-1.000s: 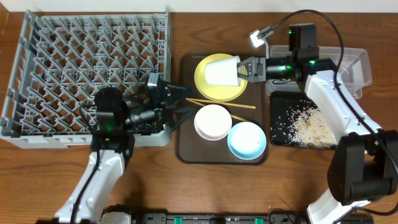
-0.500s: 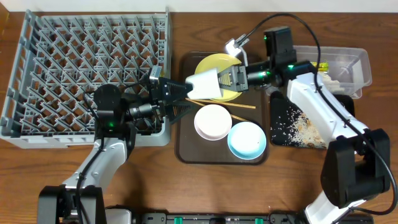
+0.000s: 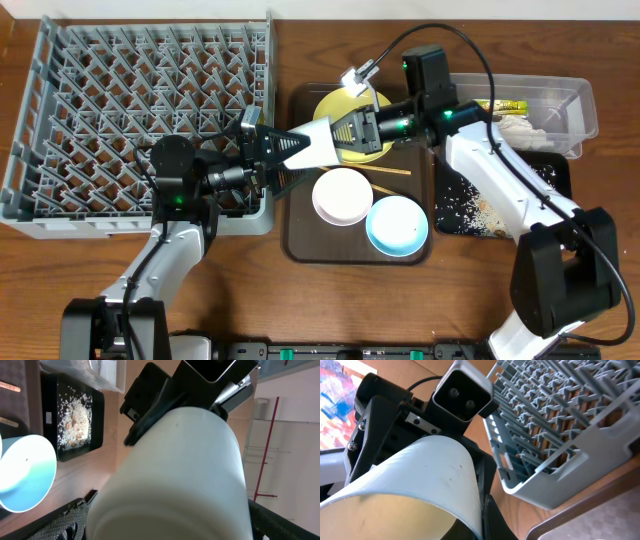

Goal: Sort waste into correct bins and load items into the dishwasher
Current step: 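Grasp the white cup with the left gripper and release the right, then carry the white cup with the left gripper and place it in the dish rack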

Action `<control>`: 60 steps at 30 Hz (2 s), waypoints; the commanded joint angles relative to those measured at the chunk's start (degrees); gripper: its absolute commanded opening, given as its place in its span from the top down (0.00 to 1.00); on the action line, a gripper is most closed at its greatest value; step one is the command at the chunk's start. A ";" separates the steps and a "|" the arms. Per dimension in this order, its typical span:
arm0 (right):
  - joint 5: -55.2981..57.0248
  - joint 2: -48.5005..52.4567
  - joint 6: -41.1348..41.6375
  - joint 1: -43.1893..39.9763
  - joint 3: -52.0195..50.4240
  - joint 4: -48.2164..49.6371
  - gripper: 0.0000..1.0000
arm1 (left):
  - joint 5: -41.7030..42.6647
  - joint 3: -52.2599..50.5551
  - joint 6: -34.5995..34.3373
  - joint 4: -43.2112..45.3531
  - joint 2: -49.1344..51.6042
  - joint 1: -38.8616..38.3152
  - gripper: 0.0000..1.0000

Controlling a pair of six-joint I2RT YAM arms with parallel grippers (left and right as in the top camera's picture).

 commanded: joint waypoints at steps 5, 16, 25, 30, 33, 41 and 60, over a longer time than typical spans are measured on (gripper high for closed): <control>-0.31 1.81 2.16 2.67 0.15 0.57 0.99 | 1.22 1.70 -0.24 0.35 0.20 0.22 0.04; -3.30 2.78 2.23 3.43 0.15 0.83 0.99 | 1.18 1.70 -0.26 0.35 0.20 0.24 0.05; -3.76 3.10 2.21 3.63 0.15 0.81 0.99 | 0.96 1.70 -0.26 0.33 0.20 0.24 0.40; -3.76 3.10 2.21 3.82 0.17 0.79 0.87 | 0.52 1.70 -0.28 0.33 0.20 0.24 0.55; -3.72 3.10 2.16 3.80 0.15 0.81 0.65 | 0.55 1.70 -0.26 0.33 0.20 0.24 0.56; -3.74 3.08 1.53 0.22 0.17 0.83 0.56 | 0.59 1.70 2.32 0.35 0.20 1.90 0.68; 5.90 0.87 -9.25 -9.92 0.17 -9.68 0.01 | -15.65 3.37 19.85 -13.38 0.20 15.17 0.74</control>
